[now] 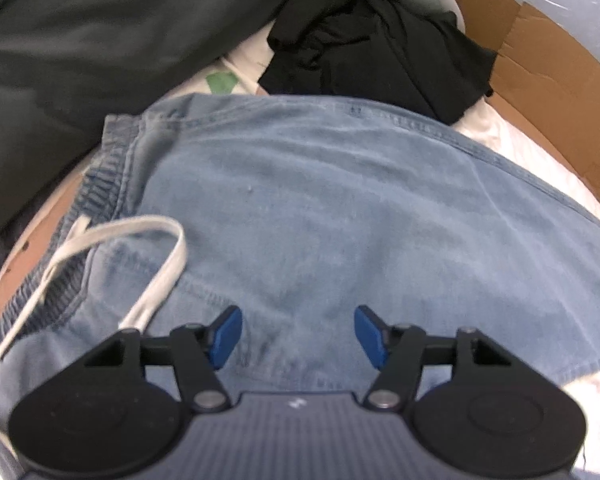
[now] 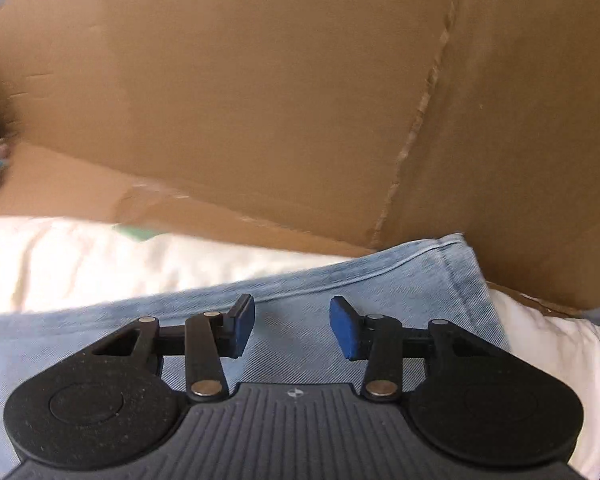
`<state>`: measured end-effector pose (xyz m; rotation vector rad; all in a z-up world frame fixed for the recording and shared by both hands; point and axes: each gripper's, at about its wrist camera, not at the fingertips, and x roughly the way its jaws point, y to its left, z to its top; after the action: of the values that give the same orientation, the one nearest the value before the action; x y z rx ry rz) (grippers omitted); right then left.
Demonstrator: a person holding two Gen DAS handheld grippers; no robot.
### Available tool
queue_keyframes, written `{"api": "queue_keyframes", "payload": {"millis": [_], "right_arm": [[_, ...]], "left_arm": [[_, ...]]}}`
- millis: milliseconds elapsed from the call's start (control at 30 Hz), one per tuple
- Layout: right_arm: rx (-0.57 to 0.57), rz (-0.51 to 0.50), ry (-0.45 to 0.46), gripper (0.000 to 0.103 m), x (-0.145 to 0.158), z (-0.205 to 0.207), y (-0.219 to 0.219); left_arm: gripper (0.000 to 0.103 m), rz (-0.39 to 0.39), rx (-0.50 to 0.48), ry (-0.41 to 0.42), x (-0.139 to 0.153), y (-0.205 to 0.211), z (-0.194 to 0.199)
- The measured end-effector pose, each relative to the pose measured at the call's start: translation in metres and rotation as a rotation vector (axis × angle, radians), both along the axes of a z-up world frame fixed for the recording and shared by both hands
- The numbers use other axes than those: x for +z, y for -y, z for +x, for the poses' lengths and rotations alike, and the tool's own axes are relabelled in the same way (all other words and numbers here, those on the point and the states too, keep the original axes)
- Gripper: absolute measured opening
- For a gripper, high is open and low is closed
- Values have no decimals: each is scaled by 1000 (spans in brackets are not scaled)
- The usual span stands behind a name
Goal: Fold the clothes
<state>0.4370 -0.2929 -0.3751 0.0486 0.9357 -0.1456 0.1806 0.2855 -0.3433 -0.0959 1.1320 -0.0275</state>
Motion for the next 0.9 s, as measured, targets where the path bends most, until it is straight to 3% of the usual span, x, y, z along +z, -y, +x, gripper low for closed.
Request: {"api": "queue_keyframes", "payload": {"millis": [200,300,400,633,767,900], "right_arm": [[33,58,36,49,30,-49,0],[44,48,47,49,48,-73,10],[53,23,48,49,69,-94,21],[32,33,92,49,119,-149,35],[50,39,97,49,150,-193,44],[18,58,99,49,178,-237,58]], "left_arm": [[62,-14,-21,-25,-8,6,-25],[62,39,-19,-3,-10,10,-37],[62,29,7,0,-7,8,-45],[62,7,85,-81,-29,-7,-54],[61,-17,133,-105,-15,-21,-59],[61,8,159,-125,8,-37,-66]]}}
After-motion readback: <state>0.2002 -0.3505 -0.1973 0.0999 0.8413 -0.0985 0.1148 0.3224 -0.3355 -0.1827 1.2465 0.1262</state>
